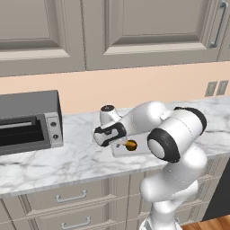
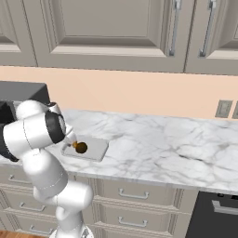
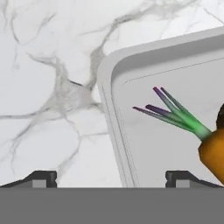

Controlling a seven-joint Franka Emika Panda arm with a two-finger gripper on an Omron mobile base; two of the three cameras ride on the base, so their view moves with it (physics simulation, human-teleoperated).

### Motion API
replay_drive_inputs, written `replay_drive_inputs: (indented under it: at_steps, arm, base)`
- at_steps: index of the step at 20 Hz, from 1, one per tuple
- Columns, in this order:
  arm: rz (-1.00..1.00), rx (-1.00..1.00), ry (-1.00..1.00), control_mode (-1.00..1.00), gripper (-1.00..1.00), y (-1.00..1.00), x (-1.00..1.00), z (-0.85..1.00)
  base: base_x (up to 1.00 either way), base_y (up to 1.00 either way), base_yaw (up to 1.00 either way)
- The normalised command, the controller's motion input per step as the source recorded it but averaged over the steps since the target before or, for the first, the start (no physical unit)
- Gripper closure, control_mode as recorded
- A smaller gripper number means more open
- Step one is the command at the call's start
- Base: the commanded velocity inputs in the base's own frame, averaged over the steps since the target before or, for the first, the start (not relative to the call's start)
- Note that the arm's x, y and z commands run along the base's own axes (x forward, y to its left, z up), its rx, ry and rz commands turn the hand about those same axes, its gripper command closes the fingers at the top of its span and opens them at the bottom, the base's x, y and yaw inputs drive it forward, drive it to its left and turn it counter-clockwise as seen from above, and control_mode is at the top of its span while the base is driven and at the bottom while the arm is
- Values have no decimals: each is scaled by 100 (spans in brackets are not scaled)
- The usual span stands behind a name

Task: Take the carrot and avocado out of the freezer and place them in the tupperware container on the counter. Then put the tupperware containing the vegetables back in the freezer.

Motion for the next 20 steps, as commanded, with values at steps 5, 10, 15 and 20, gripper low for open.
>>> replay_drive_inputs:
  at_steps: [5,10,15,20]
  arm:
    - [-7,0,0,-100,-100,-62,0,-49]
    - [-4,1,0,-100,-100,-58,0,-81]
    - [-3,0,-2,-100,-100,-49,-33,-98]
    - [0,3,-1,-100,-100,-37,-30,-81]
  base:
    - [0,0,0]
    - [0,0,0]
    - [0,0,0]
    - [0,0,0]
